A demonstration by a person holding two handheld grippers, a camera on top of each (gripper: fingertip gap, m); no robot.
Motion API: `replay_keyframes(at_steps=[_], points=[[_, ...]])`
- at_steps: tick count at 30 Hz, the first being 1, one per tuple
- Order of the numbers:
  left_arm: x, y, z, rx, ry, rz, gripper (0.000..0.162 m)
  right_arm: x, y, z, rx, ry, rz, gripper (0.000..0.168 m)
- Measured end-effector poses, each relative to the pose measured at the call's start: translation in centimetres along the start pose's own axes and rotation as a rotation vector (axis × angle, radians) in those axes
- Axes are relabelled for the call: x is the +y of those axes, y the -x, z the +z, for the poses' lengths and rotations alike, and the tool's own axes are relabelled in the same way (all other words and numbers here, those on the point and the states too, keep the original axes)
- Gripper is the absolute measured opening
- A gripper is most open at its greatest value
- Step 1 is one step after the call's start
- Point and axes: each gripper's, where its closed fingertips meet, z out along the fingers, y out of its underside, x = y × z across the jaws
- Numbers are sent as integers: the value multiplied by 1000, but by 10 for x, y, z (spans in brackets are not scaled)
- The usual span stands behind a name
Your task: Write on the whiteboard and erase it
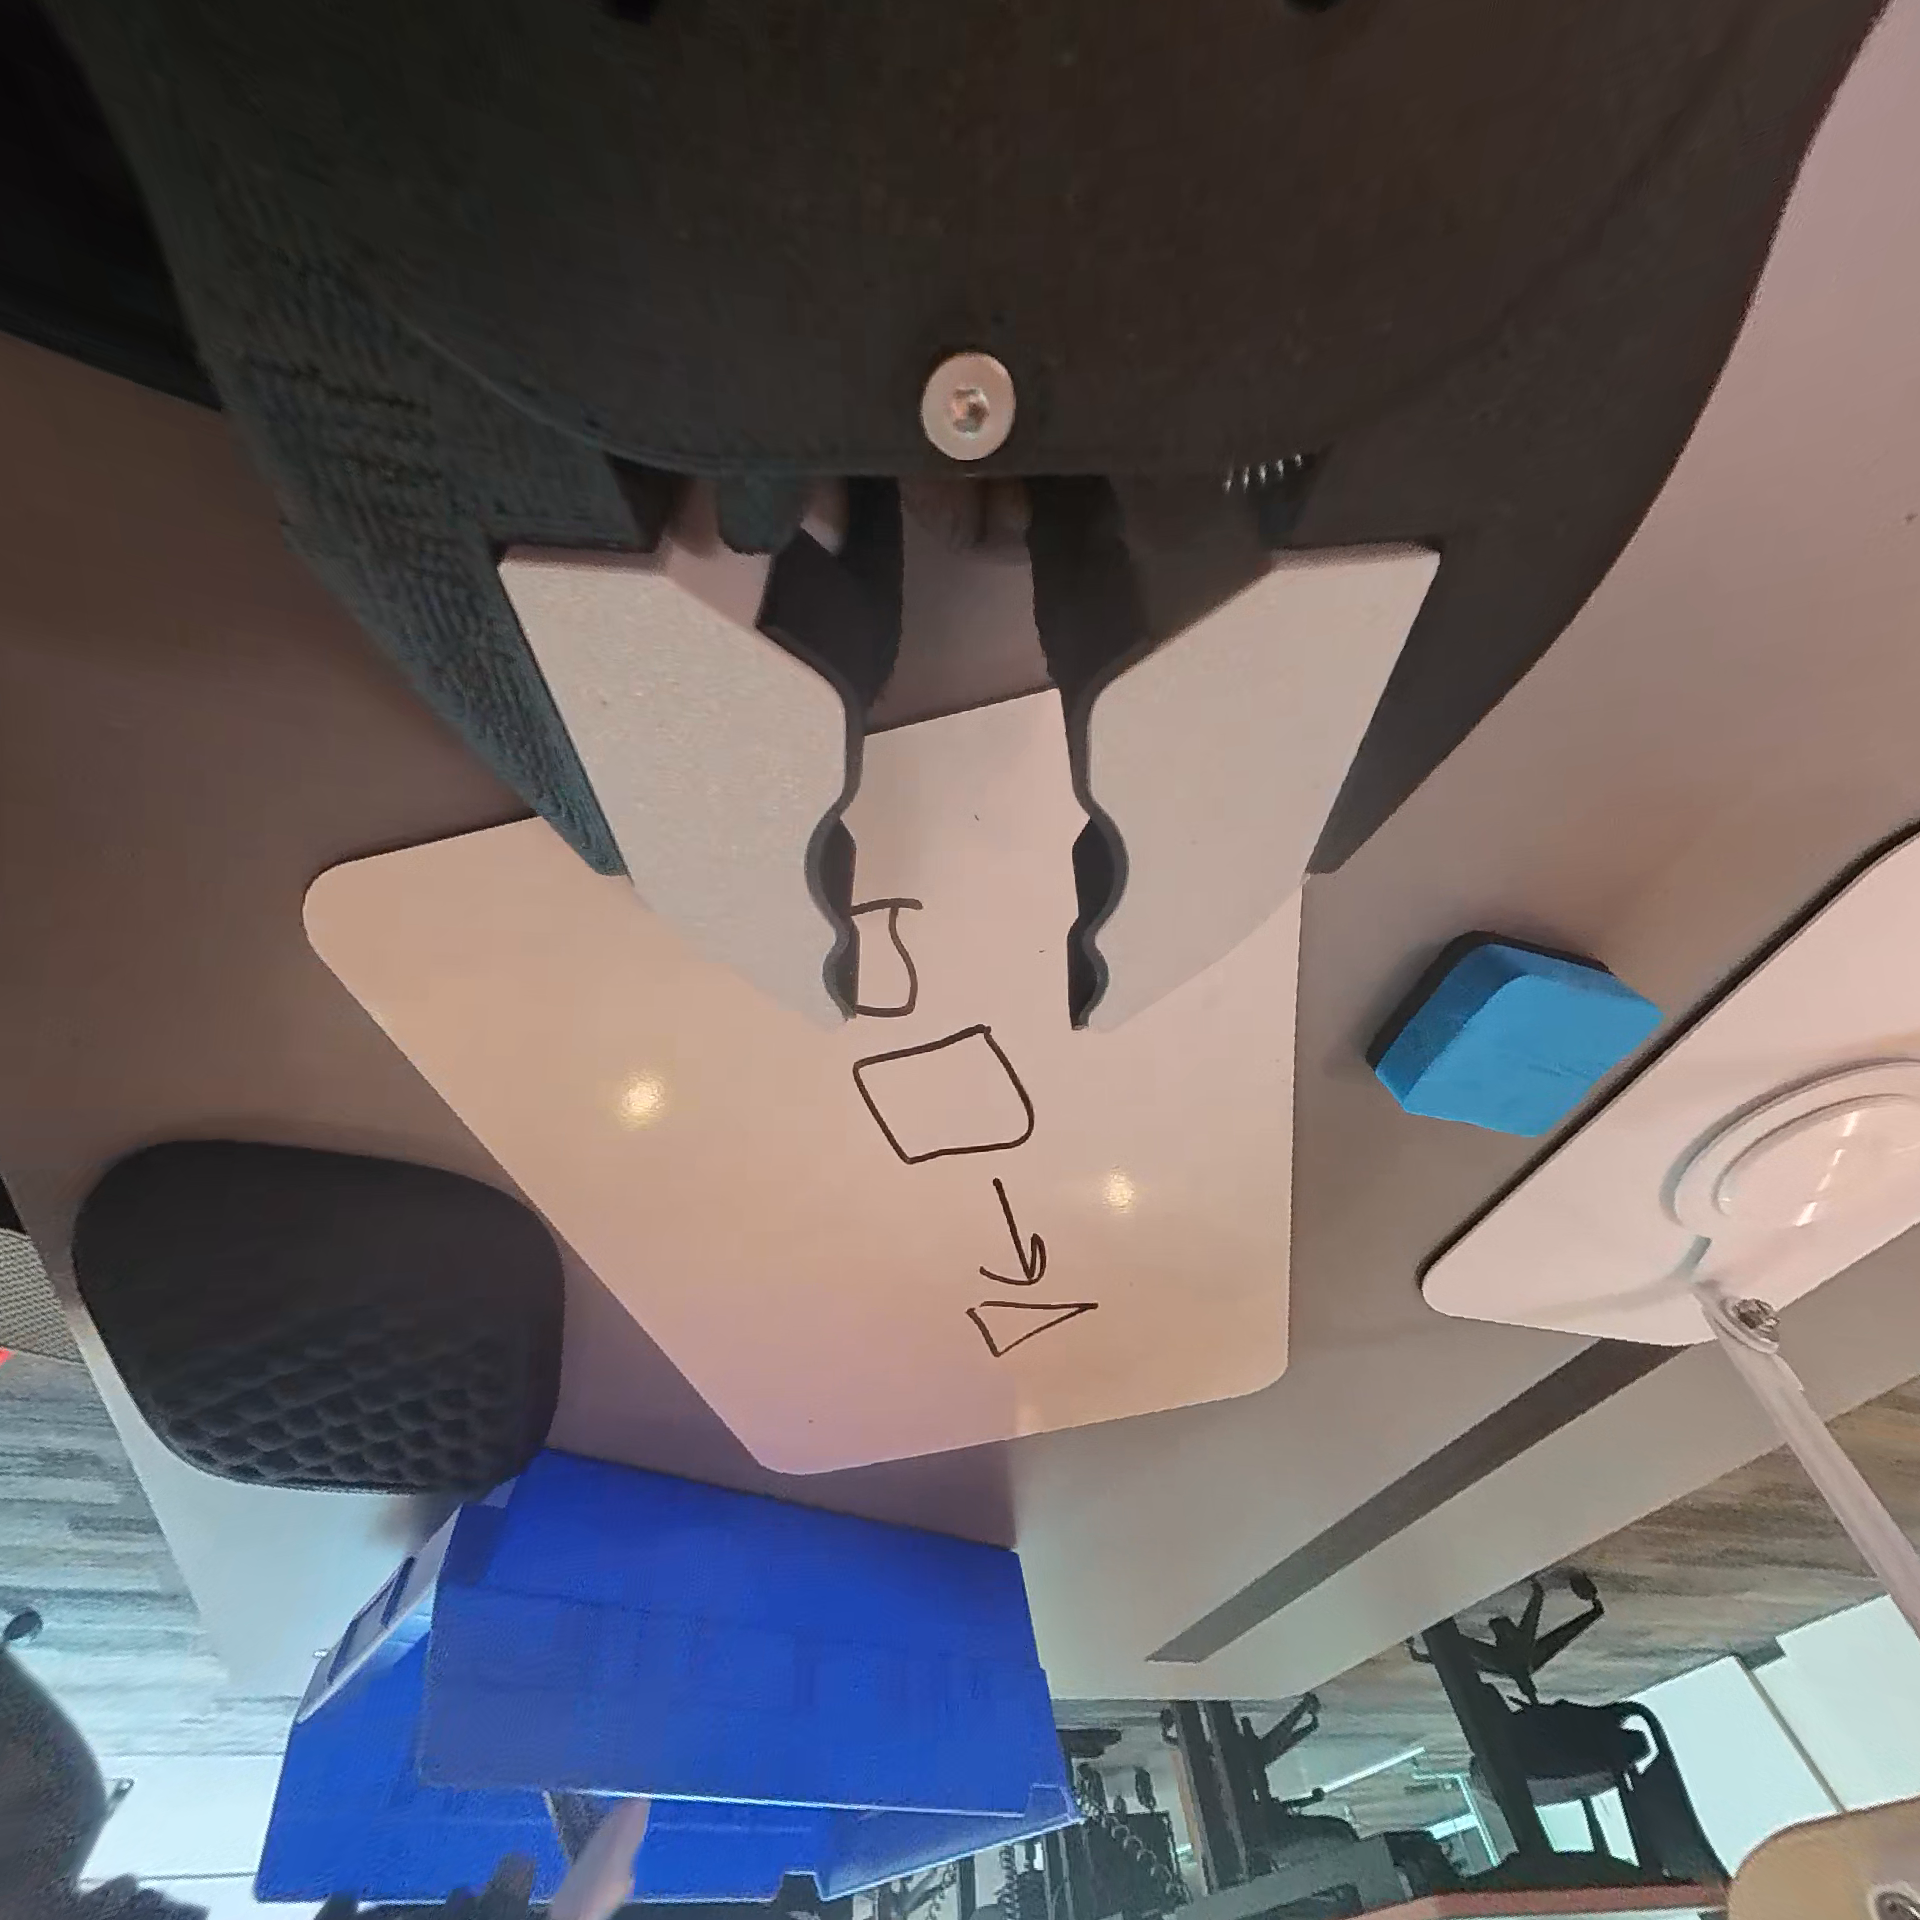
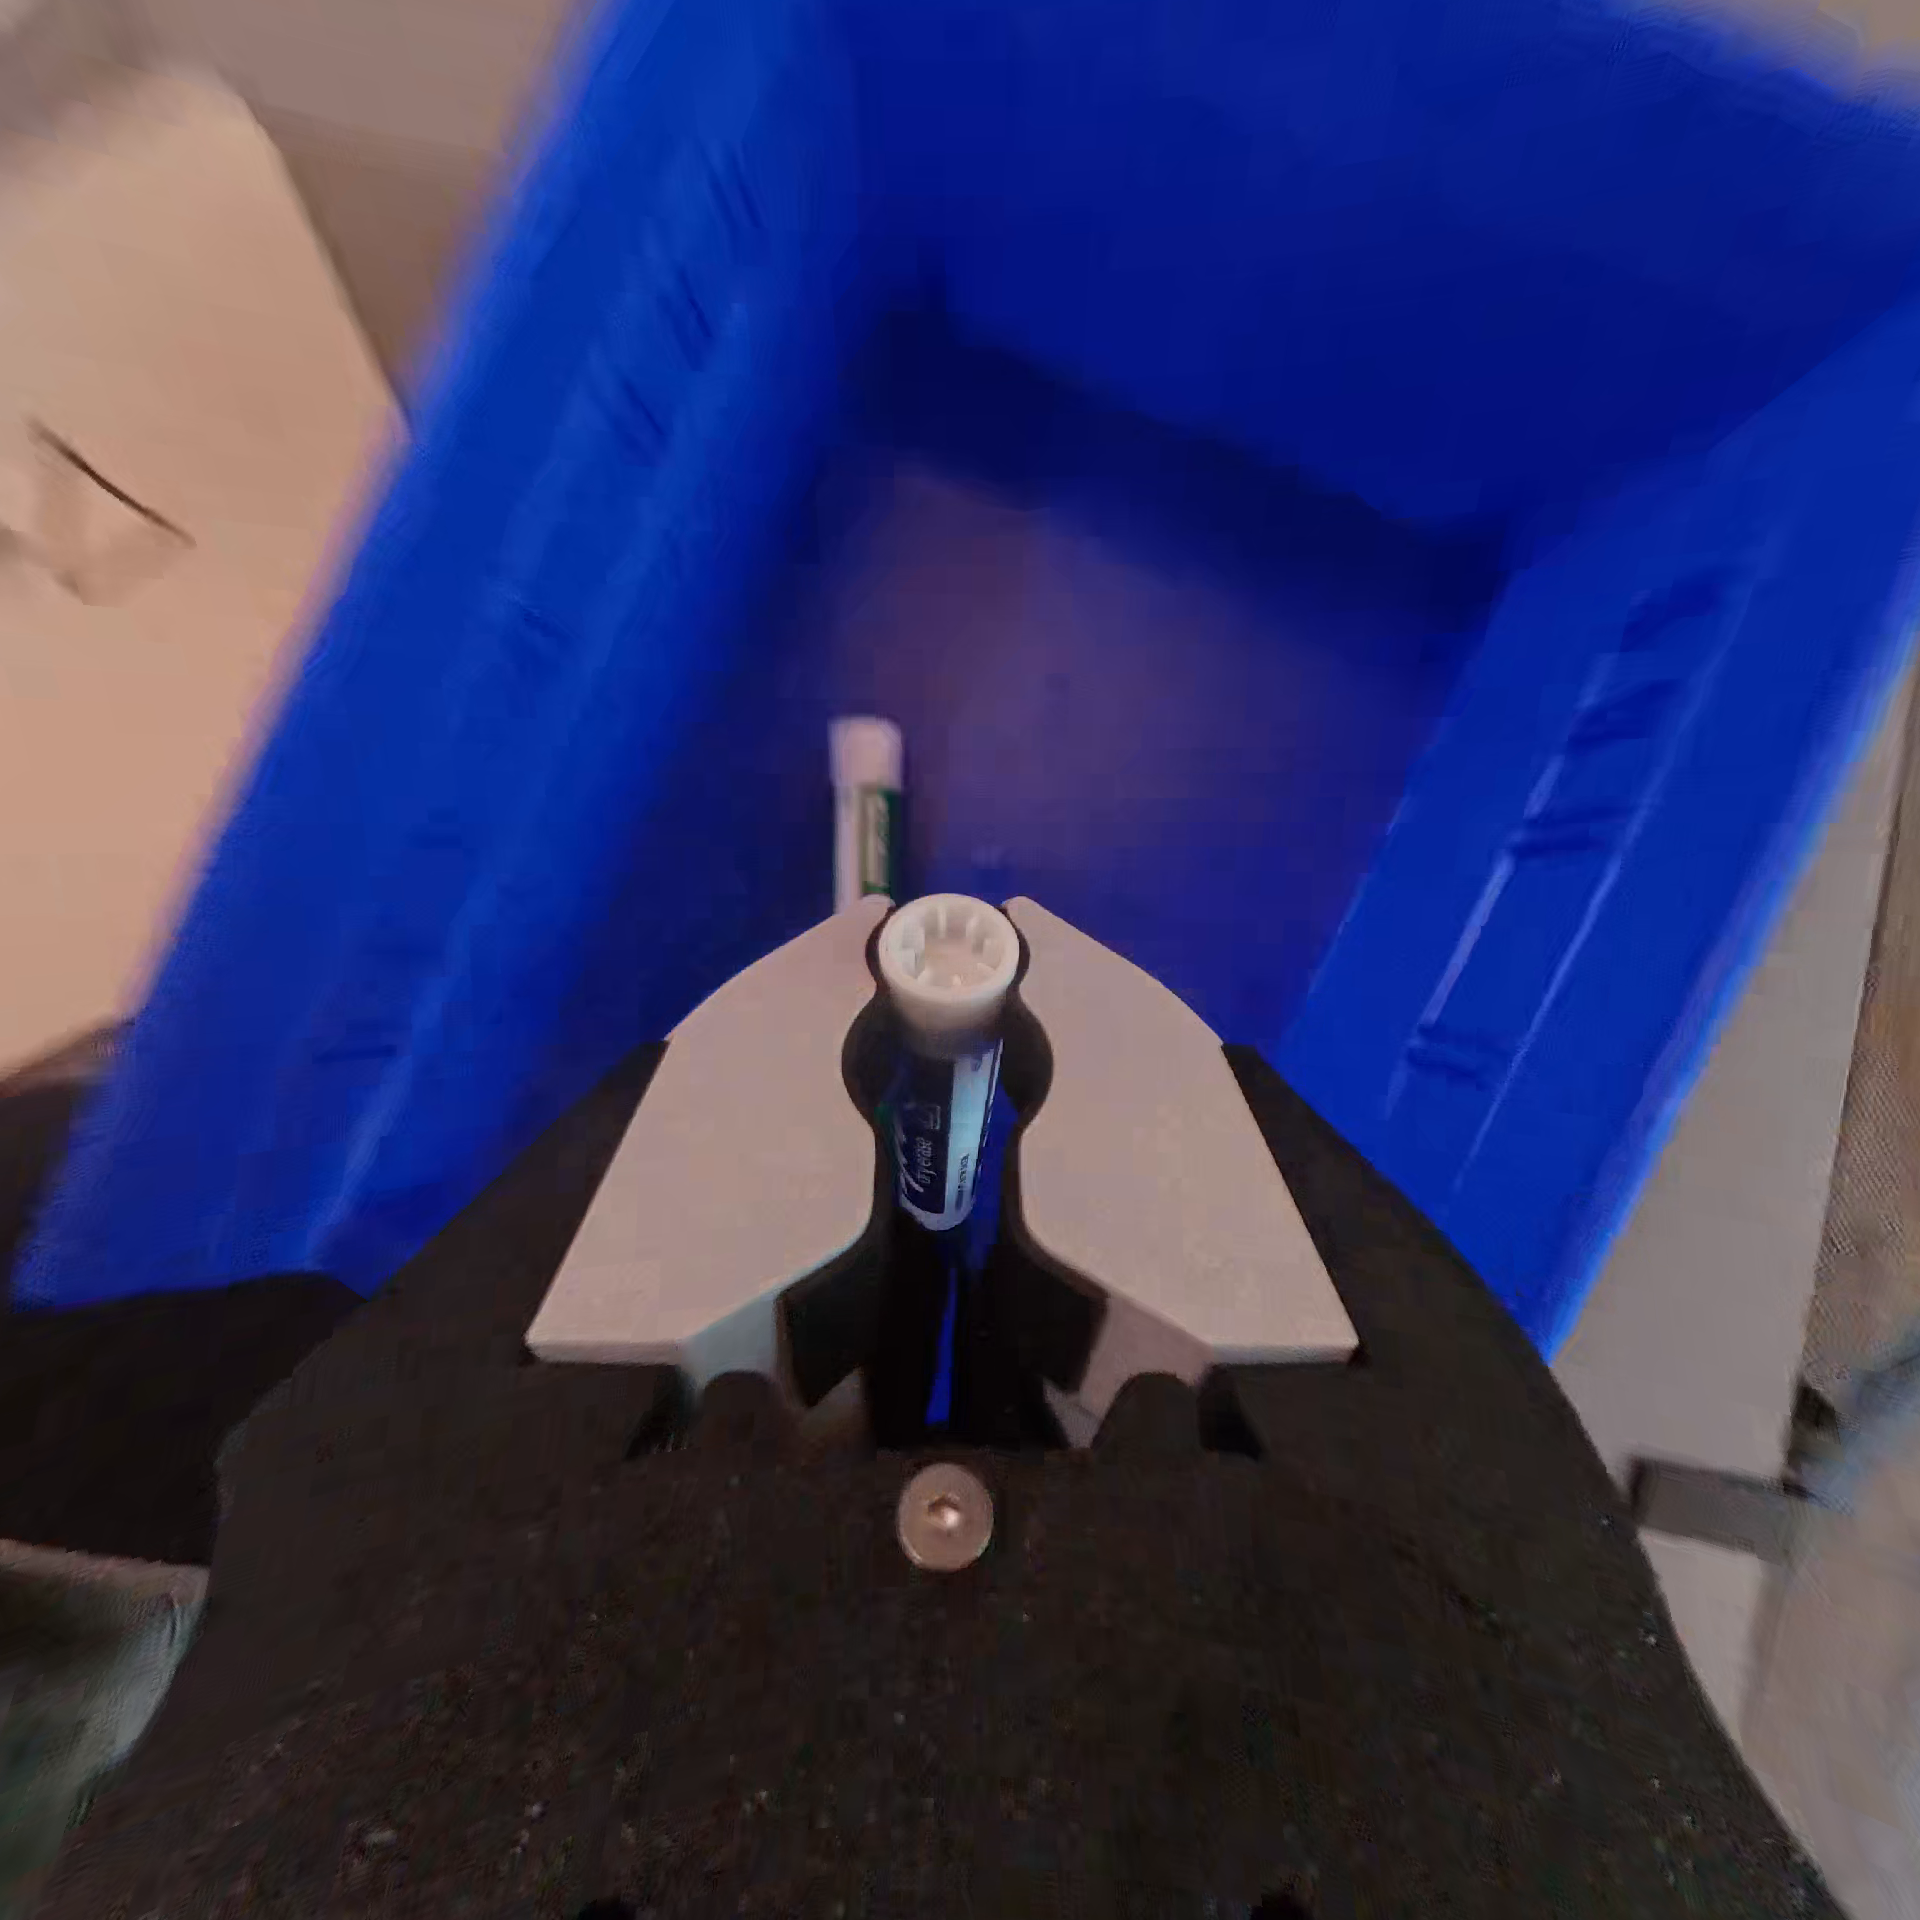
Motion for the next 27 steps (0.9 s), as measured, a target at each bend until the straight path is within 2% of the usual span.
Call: replay_keyframes(at_steps=[4, 5, 6, 8, 10, 11, 13, 14, 16, 17, 18, 20, 22, 25, 27], points=[[0, 7, -4, -33, -4, -24, 39, 8, -16, 34, 33, 215, -14, 18], [1, 10, -4, -39, -2, -41, 39, 5, -21, 36, 74, 228, -11, 32], [1, 12, -5, -44, -3, -61, 39, -5, -24, 34, 117, 193, -8, 52], [1, 19, -8, -61, -14, -111, 39, -46, -11, 15, 173, -18, 11, 66], [0, 28, -13, -92, -38, -166, 39, -100, 34, -19, 187, -332, -28, 83], [-1, 33, -16, -105, -56, -195, 39, -125, 73, -37, 142, -488, -93, 89], [-3, 39, -20, -107, -83, -261, 39, -162, 180, -63, -81, -720, -295, 91], [-2, 43, -22, -115, -84, -286, 40, -170, 238, -65, -230, -764, -422, 91], [2, 50, -25, -151, -64, -309, 39, -159, 342, -43, -574, -656, -704, 84], [5, 52, -26, -168, -47, -304, 36, -147, 377, -20, -706, -522, -819, 85], [9, 53, -26, -182, -24, -287, 31, -139, 398, 11, -765, -385, -906, 85], [19, 52, -23, -192, 47, -254, 29, -137, 412, 79, -728, -189, -1018, 88], [29, 46, -18, -157, 118, -251, 29, -141, 413, 127, -672, -79, -1071, 88], [33, 43, -15, -146, 160, -228, 30, -146, 416, 157, -652, -27, -1103, 86], [35, 42, -15, -143, 172, -217, 30, -142, 417, 166, -633, -4, -1156, 72]])
